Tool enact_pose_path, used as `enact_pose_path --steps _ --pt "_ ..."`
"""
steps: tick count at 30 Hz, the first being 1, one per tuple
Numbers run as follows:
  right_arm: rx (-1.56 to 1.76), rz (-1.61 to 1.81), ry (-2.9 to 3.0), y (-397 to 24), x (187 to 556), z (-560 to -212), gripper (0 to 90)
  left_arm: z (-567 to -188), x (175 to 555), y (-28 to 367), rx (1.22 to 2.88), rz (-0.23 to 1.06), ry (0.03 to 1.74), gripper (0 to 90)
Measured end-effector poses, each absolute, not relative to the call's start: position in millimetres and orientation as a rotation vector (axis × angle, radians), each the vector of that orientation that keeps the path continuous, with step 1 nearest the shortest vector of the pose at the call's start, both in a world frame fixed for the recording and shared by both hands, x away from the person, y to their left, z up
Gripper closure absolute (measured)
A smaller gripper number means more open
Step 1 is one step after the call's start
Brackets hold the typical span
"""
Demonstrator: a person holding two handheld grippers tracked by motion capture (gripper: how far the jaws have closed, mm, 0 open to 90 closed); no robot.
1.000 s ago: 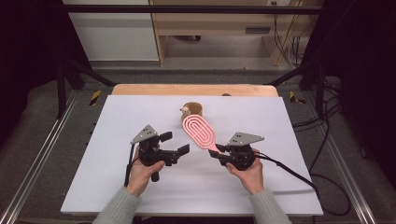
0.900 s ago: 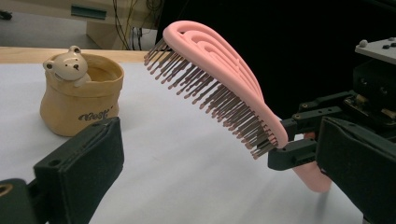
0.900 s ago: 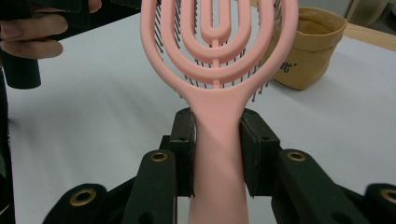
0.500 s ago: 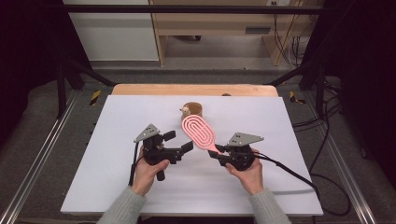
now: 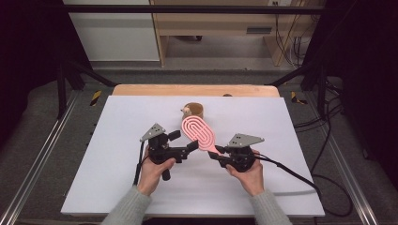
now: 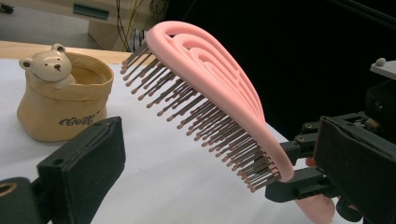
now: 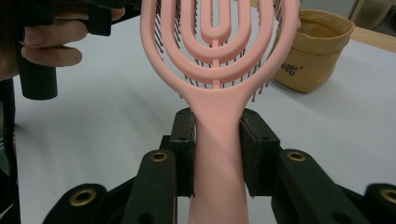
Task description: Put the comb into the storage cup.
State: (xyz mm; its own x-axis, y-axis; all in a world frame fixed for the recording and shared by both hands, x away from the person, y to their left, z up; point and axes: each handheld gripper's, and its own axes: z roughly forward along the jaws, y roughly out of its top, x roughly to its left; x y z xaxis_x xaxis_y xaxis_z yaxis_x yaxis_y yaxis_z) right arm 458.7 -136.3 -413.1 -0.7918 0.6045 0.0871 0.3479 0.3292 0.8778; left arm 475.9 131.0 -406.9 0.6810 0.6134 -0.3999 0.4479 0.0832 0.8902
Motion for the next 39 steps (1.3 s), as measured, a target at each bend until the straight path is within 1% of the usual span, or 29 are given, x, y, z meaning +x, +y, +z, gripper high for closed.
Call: enact_pose_path --steps 9,19,20,23,26,31,32,33,35,39 --pt "0.855 1.446 2.345 -135 458 -414 69.3 -409 480 126 1.543 0.143 0.93 6.1" --pt "0.844 1.447 2.353 -133 457 -414 69.3 -411 482 120 1.529 0.12 0.964 14.7" --pt "0.844 1.449 2.351 -132 457 -413 69.3 -411 482 119 1.529 0.119 0.965 17.3" --pt "0.842 1.45 2.35 -132 457 -413 69.3 -412 482 118 1.526 0.11 0.969 19.8" --pt "0.839 1.451 2.349 -132 457 -413 69.3 -412 482 117 1.52 0.098 0.98 24.7" --pt "0.831 1.448 2.351 -130 457 -414 69.3 -412 482 117 1.503 0.082 0.989 34.2" --pt "0.831 1.447 2.351 -130 457 -414 69.3 -412 482 117 1.502 0.078 0.989 37.7" --pt "0.831 1.447 2.351 -130 457 -414 69.3 -412 482 117 1.5 0.076 0.988 37.7" --pt "0.832 1.446 2.354 -129 457 -415 69.2 -411 481 117 1.499 0.072 0.99 40.9" --pt "0.831 1.444 2.351 -129 457 -415 69.3 -411 481 117 1.495 0.06 1.0 42.6"
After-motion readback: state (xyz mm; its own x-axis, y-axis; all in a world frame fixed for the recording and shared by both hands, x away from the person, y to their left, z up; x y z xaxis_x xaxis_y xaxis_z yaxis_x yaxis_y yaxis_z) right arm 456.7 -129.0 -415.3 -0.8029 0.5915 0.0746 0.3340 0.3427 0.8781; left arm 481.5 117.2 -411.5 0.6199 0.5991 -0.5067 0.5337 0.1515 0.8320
